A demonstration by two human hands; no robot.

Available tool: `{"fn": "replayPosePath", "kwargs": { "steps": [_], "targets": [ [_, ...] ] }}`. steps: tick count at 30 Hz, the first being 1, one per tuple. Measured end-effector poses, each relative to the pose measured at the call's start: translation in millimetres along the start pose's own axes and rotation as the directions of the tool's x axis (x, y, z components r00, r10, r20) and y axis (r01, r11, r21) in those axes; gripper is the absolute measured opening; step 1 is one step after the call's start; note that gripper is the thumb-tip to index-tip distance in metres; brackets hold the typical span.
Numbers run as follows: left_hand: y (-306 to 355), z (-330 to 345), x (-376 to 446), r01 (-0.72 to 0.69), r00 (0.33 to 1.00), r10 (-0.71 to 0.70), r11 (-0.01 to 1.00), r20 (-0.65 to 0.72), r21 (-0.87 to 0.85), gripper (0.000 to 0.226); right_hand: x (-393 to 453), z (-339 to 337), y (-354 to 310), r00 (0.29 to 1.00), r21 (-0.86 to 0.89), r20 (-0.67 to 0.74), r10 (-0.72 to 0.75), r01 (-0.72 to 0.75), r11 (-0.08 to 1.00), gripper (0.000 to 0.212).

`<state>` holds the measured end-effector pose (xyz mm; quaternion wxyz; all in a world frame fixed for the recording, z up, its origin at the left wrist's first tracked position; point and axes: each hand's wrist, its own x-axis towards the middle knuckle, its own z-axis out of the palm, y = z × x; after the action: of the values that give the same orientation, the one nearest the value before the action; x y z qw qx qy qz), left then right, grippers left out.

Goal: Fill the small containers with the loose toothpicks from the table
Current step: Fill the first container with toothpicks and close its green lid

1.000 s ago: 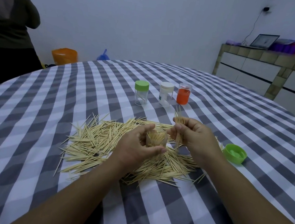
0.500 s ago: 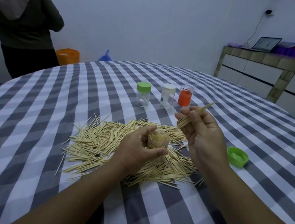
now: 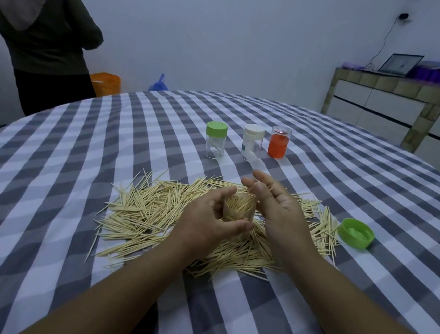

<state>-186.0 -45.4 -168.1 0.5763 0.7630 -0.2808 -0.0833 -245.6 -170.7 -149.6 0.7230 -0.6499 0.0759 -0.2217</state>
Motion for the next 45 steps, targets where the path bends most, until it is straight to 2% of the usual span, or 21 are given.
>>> {"fn": "replayPosePath", "kwargs": {
  "steps": [2,4,7,10,12,16,19,22,27,29,32,33,36,37,39,40,45],
  "targets": [
    [0,0,0,-0.003,1.000,0.003,1.000,0.005,0.000,0.084,-1,0,-1,1.000,-0.057,-0.002,-0.024,0.023,0.998,0.037],
    [-1,1,0,-0.002,1.000,0.002,1.000,0.001,-0.006,0.085,-2,0,0,0.999,-0.107,0.009,-0.046,0.047,0.993,0.042],
    [-1,1,1,0.002,1.000,-0.002,1.000,-0.004,-0.005,0.079,-3,-1,1,0.999,-0.168,0.021,-0.038,0.041,0.985,0.031],
    [-1,0,1,-0.003,1.000,0.003,1.000,-0.007,0.002,0.076,-3,-1,3,0.997,-0.244,0.070,0.013,0.005,0.970,0.030],
    [0,0,1,-0.006,1.000,0.006,1.000,-0.009,0.005,0.075,-4,-1,3,0.998,-0.234,0.067,0.019,-0.003,0.972,0.028],
    [1,0,0,-0.004,1.000,0.004,1.000,0.004,-0.001,0.079,-3,-6,0,0.995,-0.187,-0.020,-0.093,0.088,0.978,0.023],
    [1,0,-1,0.001,1.000,-0.001,1.000,0.013,-0.015,0.081,-1,-10,-1,0.991,-0.277,0.003,-0.136,0.132,0.952,0.019],
    [2,0,-1,0.002,1.000,-0.002,1.000,0.012,-0.015,0.088,1,-14,-5,0.995,-0.328,0.090,-0.050,0.077,0.941,0.017],
    [5,-2,-3,0.023,0.999,-0.022,0.999,0.024,-0.038,0.089,6,-35,-23,0.985,-0.419,0.125,0.122,-0.059,0.906,0.017],
    [5,-3,-3,0.032,0.999,-0.031,0.998,0.022,-0.055,0.093,9,-45,-27,0.973,-0.544,0.132,0.190,-0.089,0.834,0.020],
    [6,-4,-3,0.043,0.999,-0.042,0.997,0.022,-0.063,0.094,14,-54,-23,0.940,-0.841,0.182,0.289,-0.003,0.541,0.037],
    [6,-4,-3,0.045,0.999,-0.044,0.997,0.023,-0.063,0.095,14,-54,-21,0.923,-0.883,0.199,0.329,0.023,0.468,0.045],
    [5,-6,-2,0.053,0.998,-0.052,0.997,0.020,-0.058,0.094,15,-50,-11,0.898,-0.937,0.200,0.393,0.058,0.343,0.067],
    [5,-6,-2,0.054,0.998,-0.053,0.997,0.016,-0.053,0.093,16,-49,-7,0.904,-0.951,0.199,0.378,0.085,0.297,0.065],
    [6,-7,-1,0.053,0.999,-0.053,0.997,0.009,-0.051,0.091,18,-48,-2,0.925,-0.963,0.230,0.302,0.172,0.206,0.034],
    [6,-8,0,0.053,0.999,-0.053,0.997,0.005,-0.053,0.091,18,-48,0,0.932,-0.964,0.246,0.266,0.206,0.169,0.026],
    [6,-9,0,0.040,0.999,-0.040,0.998,0.001,-0.042,0.089,16,-46,1,0.944,-0.959,0.281,0.173,0.270,0.084,0.024]
  ]
}}
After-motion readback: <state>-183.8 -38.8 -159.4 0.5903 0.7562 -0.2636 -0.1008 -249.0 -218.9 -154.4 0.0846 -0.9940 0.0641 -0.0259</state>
